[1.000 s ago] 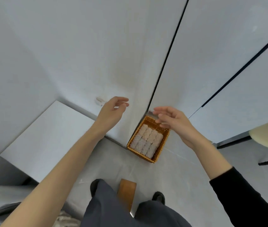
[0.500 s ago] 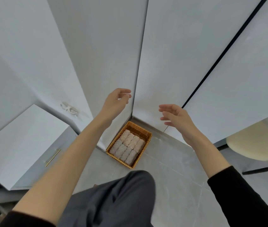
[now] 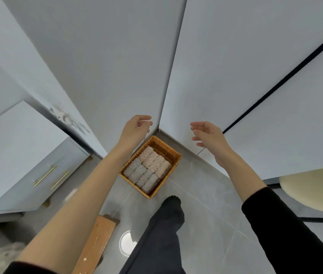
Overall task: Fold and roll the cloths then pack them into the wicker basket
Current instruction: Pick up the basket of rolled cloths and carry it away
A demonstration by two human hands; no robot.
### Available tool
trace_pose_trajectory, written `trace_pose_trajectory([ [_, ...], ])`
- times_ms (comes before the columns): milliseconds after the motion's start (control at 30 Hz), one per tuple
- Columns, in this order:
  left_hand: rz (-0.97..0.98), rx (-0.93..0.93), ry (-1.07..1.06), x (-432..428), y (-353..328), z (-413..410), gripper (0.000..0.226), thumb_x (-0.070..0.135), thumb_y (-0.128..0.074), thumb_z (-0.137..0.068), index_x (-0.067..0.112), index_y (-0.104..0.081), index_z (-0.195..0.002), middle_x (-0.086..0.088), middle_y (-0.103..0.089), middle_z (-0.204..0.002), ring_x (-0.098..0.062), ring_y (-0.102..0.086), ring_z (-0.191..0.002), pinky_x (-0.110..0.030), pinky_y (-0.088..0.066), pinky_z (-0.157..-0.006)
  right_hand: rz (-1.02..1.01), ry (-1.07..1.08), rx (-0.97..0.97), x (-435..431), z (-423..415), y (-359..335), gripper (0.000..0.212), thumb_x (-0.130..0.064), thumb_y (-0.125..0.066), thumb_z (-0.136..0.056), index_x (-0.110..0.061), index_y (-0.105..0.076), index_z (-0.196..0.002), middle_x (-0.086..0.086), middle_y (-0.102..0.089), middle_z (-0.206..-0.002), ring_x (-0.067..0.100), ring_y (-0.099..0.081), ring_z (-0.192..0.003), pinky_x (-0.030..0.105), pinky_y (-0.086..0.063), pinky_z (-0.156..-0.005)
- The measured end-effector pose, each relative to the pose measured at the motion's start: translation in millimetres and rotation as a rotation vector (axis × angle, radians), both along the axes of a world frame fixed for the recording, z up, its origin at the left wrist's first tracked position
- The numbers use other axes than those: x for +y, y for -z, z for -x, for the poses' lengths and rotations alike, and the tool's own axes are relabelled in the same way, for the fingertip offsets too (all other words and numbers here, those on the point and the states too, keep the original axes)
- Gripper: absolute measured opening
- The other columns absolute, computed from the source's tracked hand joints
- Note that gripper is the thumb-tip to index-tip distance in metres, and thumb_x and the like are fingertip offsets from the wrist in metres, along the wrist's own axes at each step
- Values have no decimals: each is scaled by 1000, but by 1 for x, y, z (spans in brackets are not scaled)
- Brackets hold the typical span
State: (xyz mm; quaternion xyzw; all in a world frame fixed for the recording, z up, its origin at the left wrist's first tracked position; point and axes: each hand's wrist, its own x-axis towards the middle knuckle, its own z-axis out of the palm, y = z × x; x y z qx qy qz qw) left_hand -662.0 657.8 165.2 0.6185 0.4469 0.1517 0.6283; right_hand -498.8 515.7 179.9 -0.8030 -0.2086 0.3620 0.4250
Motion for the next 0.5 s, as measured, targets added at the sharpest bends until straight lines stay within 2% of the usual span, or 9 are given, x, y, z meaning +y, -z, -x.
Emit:
trace_pose_trajectory([
  [100,135,66,-99,14,42,-5,29,24,-44,-99,23,-51,-127,3,-58,-122,-11,-58,-102,-23,-47,-84,64,-38,-33,22,-24,37,27,-13,-48,-97,-20,-58,-121,-2,-57,-124,18,-58,-107,36,-47,-98],
  [167,209,94,-201,20,74,-4,32,27,-46,-99,23,-49,-130,2,-56,-126,-11,-59,-100,-27,-46,-88,112,-79,-46,36,-38,65,30,-13,-48,-96,-20,-56,-124,-5,-56,-126,18,-55,-112,35,-46,-99],
  [300,327,218,-367,25,142,-1,39,28,-47,-98,22,-46,-137,0,-54,-132,-16,-57,-110,-35,-44,-100,184,-121,-48,59,-68,124,32,-15,-47,-97,-26,-53,-126,-12,-53,-126,7,-52,-105,16,-41,-77],
  [400,400,283,-461,17,188,2,41,26,-47,-98,17,-44,-138,-4,-49,-134,-22,-51,-119,-33,-42,-98,220,-147,-33,72,-88,165,33,-17,-46,-97,-28,-51,-127,-16,-51,-121,3,-51,-104,8,-35,-70],
  [467,408,311,-510,12,217,1,31,25,-47,-98,20,-46,-129,-3,-49,-128,-20,-50,-114,-32,-40,-94,255,-182,-21,83,-100,195,33,-18,-47,-97,-30,-51,-127,-17,-50,-119,-2,-51,-98,6,-36,-65],
  [500,421,328,-541,10,235,-1,34,25,-47,-98,22,-45,-132,-2,-49,-124,-19,-50,-111,-33,-40,-94,282,-204,-16,90,-106,213,33,-18,-47,-97,-30,-50,-127,-17,-50,-119,-5,-50,-93,5,-37,-61],
])
